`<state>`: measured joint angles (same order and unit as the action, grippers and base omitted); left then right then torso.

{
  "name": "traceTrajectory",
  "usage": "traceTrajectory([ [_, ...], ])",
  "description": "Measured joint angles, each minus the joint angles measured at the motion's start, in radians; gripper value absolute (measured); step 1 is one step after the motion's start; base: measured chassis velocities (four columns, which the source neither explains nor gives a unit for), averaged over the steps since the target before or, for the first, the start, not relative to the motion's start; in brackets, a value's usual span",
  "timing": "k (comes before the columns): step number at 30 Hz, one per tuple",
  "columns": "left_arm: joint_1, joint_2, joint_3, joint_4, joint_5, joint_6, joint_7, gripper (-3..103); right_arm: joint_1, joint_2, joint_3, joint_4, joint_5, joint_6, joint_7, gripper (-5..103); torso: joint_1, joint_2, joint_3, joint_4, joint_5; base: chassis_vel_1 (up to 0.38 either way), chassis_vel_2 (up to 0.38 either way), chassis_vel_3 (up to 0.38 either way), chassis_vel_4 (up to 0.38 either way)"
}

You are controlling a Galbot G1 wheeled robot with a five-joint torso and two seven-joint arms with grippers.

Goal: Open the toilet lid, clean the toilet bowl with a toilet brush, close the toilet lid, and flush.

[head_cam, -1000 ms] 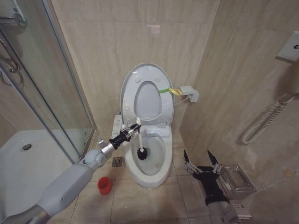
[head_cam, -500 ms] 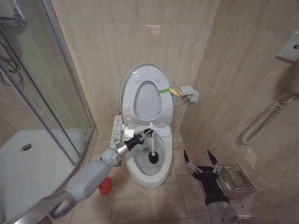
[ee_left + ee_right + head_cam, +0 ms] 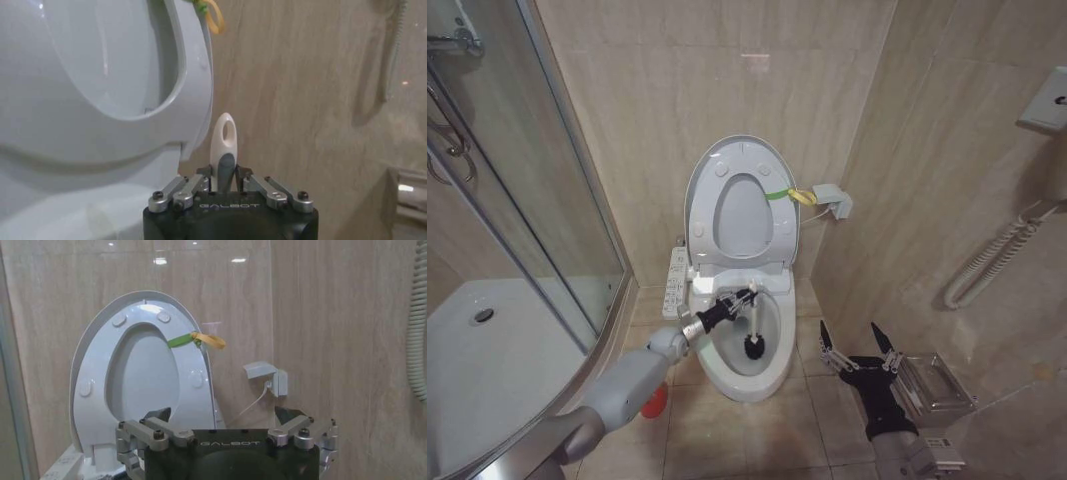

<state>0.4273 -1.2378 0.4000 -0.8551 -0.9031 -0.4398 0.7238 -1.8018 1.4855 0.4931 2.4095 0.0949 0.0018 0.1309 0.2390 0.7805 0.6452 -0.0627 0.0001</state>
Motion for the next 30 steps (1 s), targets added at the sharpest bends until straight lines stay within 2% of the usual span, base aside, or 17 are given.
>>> traceTrajectory([
  [8,0.001,0.002,-0.006,-0.008,0.019,-0.004,-0.001,23,0.000,0.000,0.000,0.000,0.000,0.000,0.000,100,0.000,0.000,0.000,0.0000,-0.0001,0.000,0.000,0.000,0.000],
  [16,-0.056,-0.056,-0.010,-0.009,0.037,-0.008,-0.003,23,0.000,0.000,0.000,0.000,0.000,0.000,0.000,100,0.000,0.000,0.000,-0.0006,0.0000,0.000,0.000,0.000,0.000],
  [21,-0.042,-0.084,-0.010,0.030,0.057,-0.020,0.009,22,0.000,0.000,0.000,0.000,0.000,0.000,0.000,100,0.000,0.000,0.000,-0.0003,0.0001,0.000,0.000,0.000,0.000],
  [30,-0.007,-0.077,-0.031,0.087,0.074,-0.041,0.044,22,0.000,0.000,0.000,0.000,0.000,0.000,0.000,100,0.000,0.000,0.000,-0.0001,-0.0001,0.000,0.000,0.000,0.000],
])
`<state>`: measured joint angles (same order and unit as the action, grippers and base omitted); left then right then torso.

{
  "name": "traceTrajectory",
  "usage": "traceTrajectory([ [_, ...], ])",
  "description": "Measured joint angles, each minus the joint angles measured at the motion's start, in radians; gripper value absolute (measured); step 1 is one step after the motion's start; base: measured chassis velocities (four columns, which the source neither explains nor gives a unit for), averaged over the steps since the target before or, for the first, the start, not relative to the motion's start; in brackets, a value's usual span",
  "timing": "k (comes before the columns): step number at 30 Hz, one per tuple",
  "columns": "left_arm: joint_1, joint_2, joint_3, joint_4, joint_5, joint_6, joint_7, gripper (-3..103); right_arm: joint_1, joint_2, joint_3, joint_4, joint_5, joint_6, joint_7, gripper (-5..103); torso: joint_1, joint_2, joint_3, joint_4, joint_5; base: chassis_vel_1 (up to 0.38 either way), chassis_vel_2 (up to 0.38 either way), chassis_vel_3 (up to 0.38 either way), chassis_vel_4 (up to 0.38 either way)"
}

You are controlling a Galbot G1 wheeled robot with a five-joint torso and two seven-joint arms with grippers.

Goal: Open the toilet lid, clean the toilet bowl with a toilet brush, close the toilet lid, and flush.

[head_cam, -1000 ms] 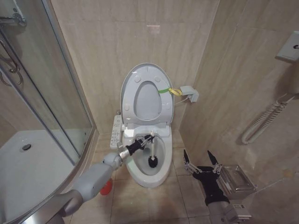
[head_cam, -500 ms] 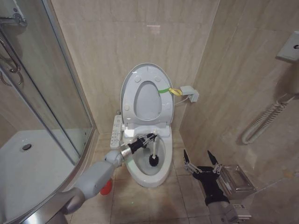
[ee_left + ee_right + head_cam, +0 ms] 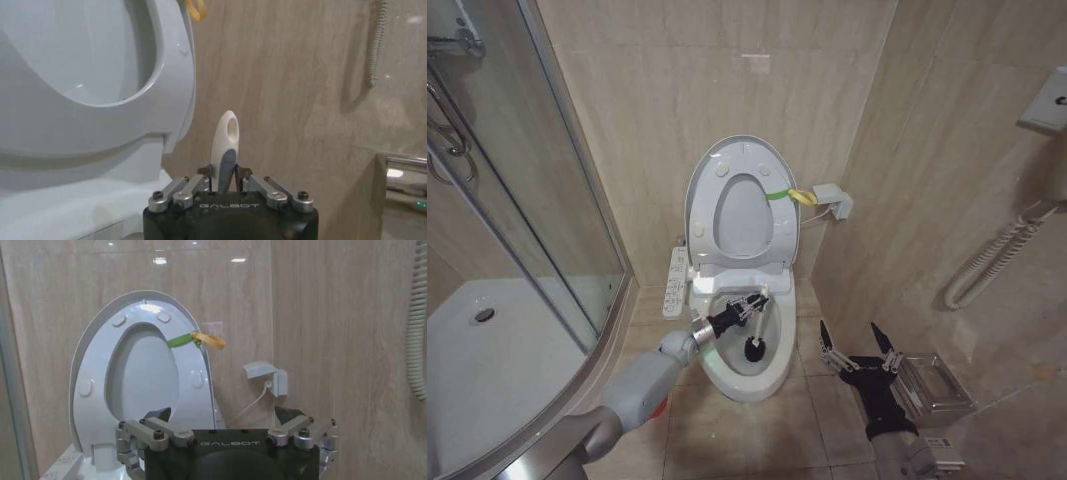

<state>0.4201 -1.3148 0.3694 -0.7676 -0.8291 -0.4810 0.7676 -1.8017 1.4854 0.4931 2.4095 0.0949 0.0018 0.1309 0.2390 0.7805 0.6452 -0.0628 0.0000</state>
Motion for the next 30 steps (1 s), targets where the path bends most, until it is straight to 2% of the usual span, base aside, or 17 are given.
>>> traceTrajectory([
  [7,-0.024,0.012,-0.002,-0.042,0.005,-0.001,0.000,22,0.000,0.000,0.000,0.000,0.000,0.000,0.000,100,0.000,0.000,0.000,-0.0001,0.0000,0.000,0.000,0.000,0.000],
  [13,-0.038,-0.018,0.013,-0.075,0.009,-0.002,0.001,19,0.000,0.000,0.000,0.000,0.000,0.000,0.000,100,0.000,0.000,0.000,-0.0004,0.0001,0.000,0.000,0.000,0.000],
  [16,-0.029,-0.035,0.014,-0.061,0.016,-0.007,0.010,19,0.000,0.000,0.000,0.000,0.000,0.000,0.000,100,0.000,0.000,0.000,-0.0004,0.0001,0.000,0.000,0.000,0.000],
  [21,0.006,-0.058,-0.007,0.027,0.039,-0.034,0.044,18,0.000,0.000,0.000,0.000,0.000,0.000,0.000,100,0.000,0.000,0.000,-0.0001,-0.0001,0.000,0.000,0.000,0.000],
  [30,-0.006,-0.023,-0.015,0.019,0.047,-0.039,0.059,18,0.000,0.000,0.000,0.000,0.000,0.000,0.000,100,0.000,0.000,0.000,0.0002,0.0000,0.000,0.000,0.000,0.000],
])
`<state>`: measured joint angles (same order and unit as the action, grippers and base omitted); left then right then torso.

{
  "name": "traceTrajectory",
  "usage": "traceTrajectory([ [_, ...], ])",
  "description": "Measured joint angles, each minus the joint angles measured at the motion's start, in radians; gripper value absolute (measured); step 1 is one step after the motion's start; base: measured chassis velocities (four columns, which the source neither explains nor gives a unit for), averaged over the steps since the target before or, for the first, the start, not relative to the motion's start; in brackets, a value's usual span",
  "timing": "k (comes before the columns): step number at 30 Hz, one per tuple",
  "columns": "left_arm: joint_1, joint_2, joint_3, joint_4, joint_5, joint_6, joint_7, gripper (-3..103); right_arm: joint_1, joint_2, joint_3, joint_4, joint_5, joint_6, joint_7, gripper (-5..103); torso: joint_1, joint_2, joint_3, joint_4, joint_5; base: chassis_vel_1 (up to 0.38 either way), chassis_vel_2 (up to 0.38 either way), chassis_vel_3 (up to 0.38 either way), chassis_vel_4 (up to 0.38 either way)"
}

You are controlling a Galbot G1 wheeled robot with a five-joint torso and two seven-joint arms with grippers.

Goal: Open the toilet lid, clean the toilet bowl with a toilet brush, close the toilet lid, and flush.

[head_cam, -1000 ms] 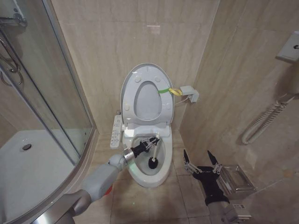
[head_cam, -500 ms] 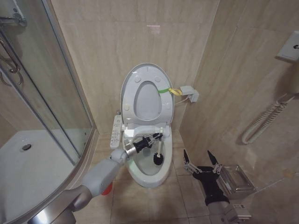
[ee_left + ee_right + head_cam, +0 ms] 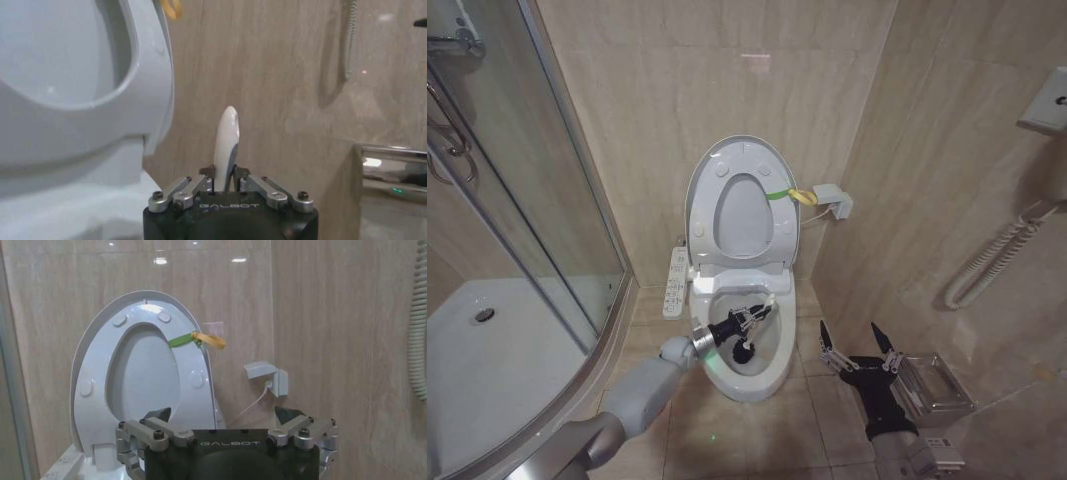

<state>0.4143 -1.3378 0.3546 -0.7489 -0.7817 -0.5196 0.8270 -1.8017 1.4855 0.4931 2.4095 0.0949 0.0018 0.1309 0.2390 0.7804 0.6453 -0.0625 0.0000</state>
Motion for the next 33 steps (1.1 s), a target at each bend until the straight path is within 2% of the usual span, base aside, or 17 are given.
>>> traceTrajectory([
  [7,-0.048,-0.032,-0.019,-0.015,-0.020,-0.007,-0.003,18,0.000,0.000,0.000,0.000,0.000,0.000,0.000,100,0.000,0.000,0.000,-0.0006,0.0000,0.000,0.000,0.000,0.000],
  [15,0.000,-0.043,-0.014,-0.003,0.010,-0.016,0.006,17,0.000,0.000,0.000,0.000,0.000,0.000,0.000,100,0.000,0.000,0.000,-0.0005,0.0000,0.000,0.000,0.000,0.000],
  [24,0.070,0.029,-0.030,-0.023,0.034,-0.019,0.044,17,0.000,0.000,0.000,0.000,0.000,0.000,0.000,100,0.000,0.000,0.000,-0.0001,-0.0001,0.000,0.000,0.000,0.000],
  [33,0.088,0.111,-0.099,-0.092,0.124,-0.008,0.071,17,0.000,0.000,0.000,0.000,0.000,0.000,0.000,100,0.000,0.000,0.000,-0.0006,-0.0002,0.000,0.000,0.000,0.000],
])
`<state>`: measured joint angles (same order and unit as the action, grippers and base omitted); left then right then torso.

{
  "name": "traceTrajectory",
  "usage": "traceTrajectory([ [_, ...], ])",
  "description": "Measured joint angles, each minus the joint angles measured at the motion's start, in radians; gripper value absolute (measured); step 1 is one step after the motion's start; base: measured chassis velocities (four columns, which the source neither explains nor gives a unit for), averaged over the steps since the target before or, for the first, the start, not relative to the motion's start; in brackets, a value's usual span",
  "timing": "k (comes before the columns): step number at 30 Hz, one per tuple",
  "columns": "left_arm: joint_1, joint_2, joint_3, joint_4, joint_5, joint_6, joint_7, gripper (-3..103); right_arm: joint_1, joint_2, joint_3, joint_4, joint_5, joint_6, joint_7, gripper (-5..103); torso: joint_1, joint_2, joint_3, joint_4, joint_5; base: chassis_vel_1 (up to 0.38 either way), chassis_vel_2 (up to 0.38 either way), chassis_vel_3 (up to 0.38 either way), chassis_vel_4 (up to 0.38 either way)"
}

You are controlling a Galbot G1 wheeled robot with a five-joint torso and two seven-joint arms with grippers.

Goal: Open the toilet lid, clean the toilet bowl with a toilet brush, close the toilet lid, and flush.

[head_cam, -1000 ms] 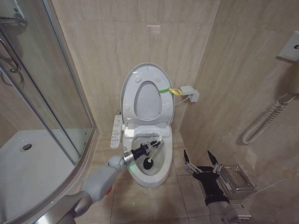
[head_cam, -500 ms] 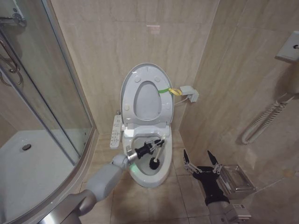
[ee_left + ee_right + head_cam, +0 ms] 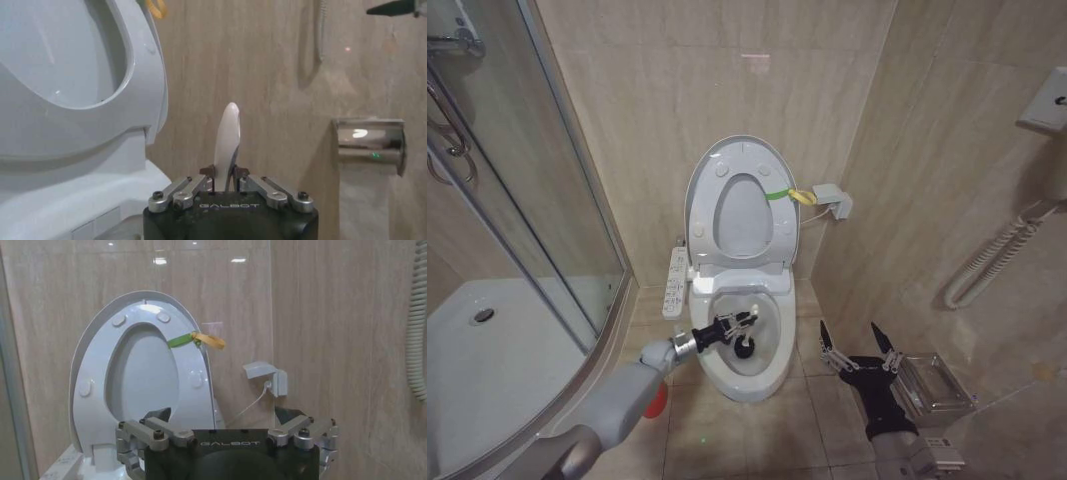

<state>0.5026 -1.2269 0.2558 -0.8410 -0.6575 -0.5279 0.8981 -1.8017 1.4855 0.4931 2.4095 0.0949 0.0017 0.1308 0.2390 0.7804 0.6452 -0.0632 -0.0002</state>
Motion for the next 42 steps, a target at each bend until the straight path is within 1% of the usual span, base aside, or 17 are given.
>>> traceTrajectory([
  [4,0.028,0.040,-0.018,-0.024,0.022,0.008,0.006,17,0.000,0.000,0.000,0.000,0.000,0.000,0.000,100,0.000,0.000,0.000,0.0005,0.0000,0.000,0.000,0.000,0.000],
  [7,0.037,0.052,-0.031,-0.023,0.026,0.010,0.003,17,0.000,0.000,0.000,0.000,0.000,0.000,0.000,100,0.000,0.000,0.000,0.0006,0.0000,0.000,0.000,0.000,0.000],
  [9,0.039,0.054,-0.045,-0.005,0.029,0.009,-0.006,17,0.000,0.000,0.000,0.000,0.000,0.000,0.000,100,0.000,0.000,0.000,0.0002,0.0000,0.000,0.000,0.000,0.000],
  [11,0.038,0.054,-0.051,0.008,0.030,0.009,-0.010,17,0.000,0.000,0.000,0.000,0.000,0.000,0.000,100,0.000,0.000,0.000,0.0003,0.0001,0.000,0.000,0.000,0.000],
  [14,0.033,0.048,-0.060,0.026,0.028,0.006,-0.022,17,0.000,0.000,0.000,0.000,0.000,0.000,0.000,100,0.000,0.000,0.000,0.0003,0.0001,0.000,0.000,0.000,0.000],
  [21,0.026,0.032,-0.058,0.025,0.020,0.001,-0.035,17,0.000,0.000,0.000,0.000,0.000,0.000,0.000,100,0.000,0.000,0.000,0.0003,0.0001,0.000,0.000,0.000,0.000],
  [23,0.004,0.015,-0.040,0.001,-0.009,0.002,-0.045,17,0.000,0.000,0.000,0.000,0.000,0.000,0.000,100,0.000,0.000,0.000,0.0002,0.0002,0.000,0.000,0.000,0.000],
  [34,-0.022,-0.014,-0.007,-0.049,-0.023,0.009,-0.047,17,0.000,0.000,0.000,0.000,0.000,0.000,0.000,100,0.000,0.000,0.000,0.0002,0.0004,0.000,0.000,0.000,0.000],
  [42,-0.039,-0.036,0.008,-0.051,-0.029,0.010,-0.046,17,0.000,0.000,0.000,0.000,0.000,0.000,0.000,100,0.000,0.000,0.000,0.0002,0.0004,0.000,0.000,0.000,0.000],
])
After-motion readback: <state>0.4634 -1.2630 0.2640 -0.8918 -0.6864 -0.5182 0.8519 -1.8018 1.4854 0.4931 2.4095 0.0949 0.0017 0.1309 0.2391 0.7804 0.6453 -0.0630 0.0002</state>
